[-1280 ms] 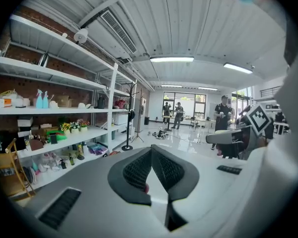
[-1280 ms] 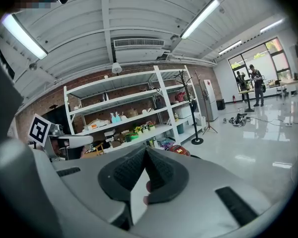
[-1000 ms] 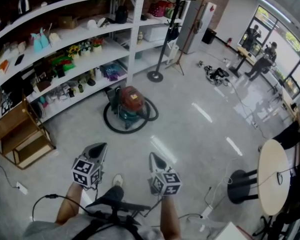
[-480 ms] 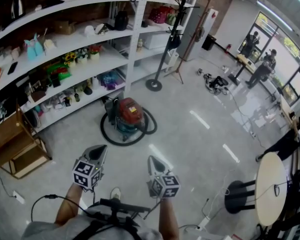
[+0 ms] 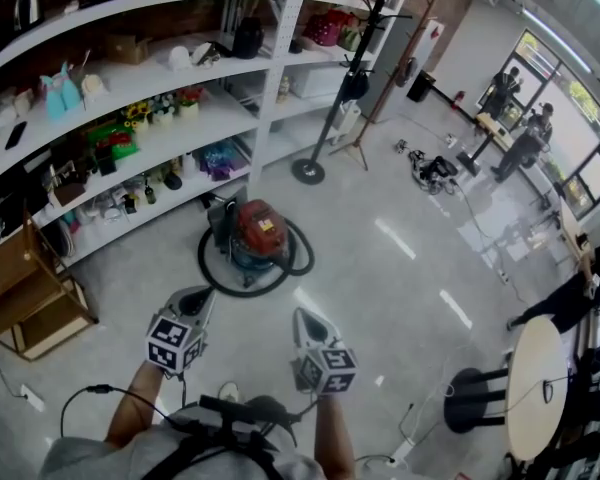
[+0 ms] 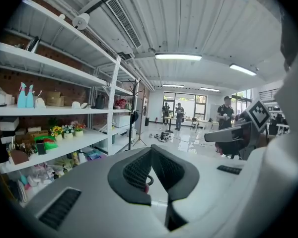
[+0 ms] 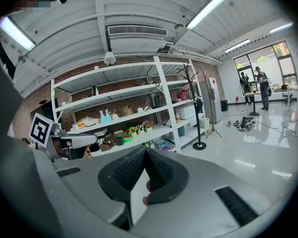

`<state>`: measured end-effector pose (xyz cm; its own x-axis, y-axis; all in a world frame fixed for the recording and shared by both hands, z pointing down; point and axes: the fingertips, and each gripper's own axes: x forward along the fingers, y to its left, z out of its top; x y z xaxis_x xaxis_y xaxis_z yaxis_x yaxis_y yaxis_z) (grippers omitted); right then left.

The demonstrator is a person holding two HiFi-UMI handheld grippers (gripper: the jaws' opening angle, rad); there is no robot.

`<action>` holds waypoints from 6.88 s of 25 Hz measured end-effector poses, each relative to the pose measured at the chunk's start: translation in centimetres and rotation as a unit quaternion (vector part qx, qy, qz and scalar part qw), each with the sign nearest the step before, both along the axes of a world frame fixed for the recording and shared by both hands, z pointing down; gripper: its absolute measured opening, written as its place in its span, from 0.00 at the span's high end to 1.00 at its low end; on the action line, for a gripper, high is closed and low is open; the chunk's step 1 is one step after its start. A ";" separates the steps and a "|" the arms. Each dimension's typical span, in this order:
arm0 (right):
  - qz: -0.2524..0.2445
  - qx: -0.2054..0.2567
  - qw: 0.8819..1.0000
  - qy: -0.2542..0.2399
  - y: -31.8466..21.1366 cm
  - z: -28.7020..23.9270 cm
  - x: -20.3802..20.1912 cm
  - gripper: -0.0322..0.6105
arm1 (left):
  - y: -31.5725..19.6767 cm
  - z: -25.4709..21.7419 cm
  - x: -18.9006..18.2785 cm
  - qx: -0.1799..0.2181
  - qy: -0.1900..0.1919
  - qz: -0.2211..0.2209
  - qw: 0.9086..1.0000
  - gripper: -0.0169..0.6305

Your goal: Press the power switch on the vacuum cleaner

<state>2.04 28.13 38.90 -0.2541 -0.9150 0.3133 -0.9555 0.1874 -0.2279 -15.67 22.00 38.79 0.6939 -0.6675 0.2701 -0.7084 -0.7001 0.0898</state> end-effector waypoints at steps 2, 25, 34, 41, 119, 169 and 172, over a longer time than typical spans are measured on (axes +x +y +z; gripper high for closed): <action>-0.002 -0.001 1.000 0.002 -0.6 0.0 -0.1 0.93 | -0.6 0.1 -0.1 -0.001 0.003 -0.001 1.000 0.96; -0.023 0.006 1.000 -0.010 -13.3 0.0 3.7 0.93 | -12.7 -0.6 2.7 0.010 -0.004 -0.028 1.000 0.96; -0.038 -0.014 0.999 -0.019 -20.2 1.4 6.1 0.93 | -19.3 -0.3 4.7 0.000 -0.013 -0.046 0.999 0.96; -0.064 -0.022 0.998 -0.015 -25.2 2.3 7.7 0.93 | -24.3 0.4 6.6 -0.012 -0.013 -0.059 0.998 0.96; -0.040 -0.159 0.986 -0.040 -46.8 32.8 10.4 0.93 | -45.9 28.8 11.9 -0.090 -0.074 0.015 0.993 0.96; -0.048 -0.192 0.980 -0.023 -52.1 51.7 9.7 0.93 | -46.4 43.2 11.2 -0.099 -0.115 0.048 0.987 0.96; -0.049 -0.189 0.980 -0.027 -52.8 52.0 9.3 0.93 | -46.2 43.3 11.1 -0.098 -0.113 0.047 0.988 0.96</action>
<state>11.32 -24.67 90.90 -0.3604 -0.7068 0.6088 -0.9217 0.1691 -0.3492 -4.62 -24.18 82.06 0.6572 -0.5224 0.5432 -0.6583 -0.7488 0.0763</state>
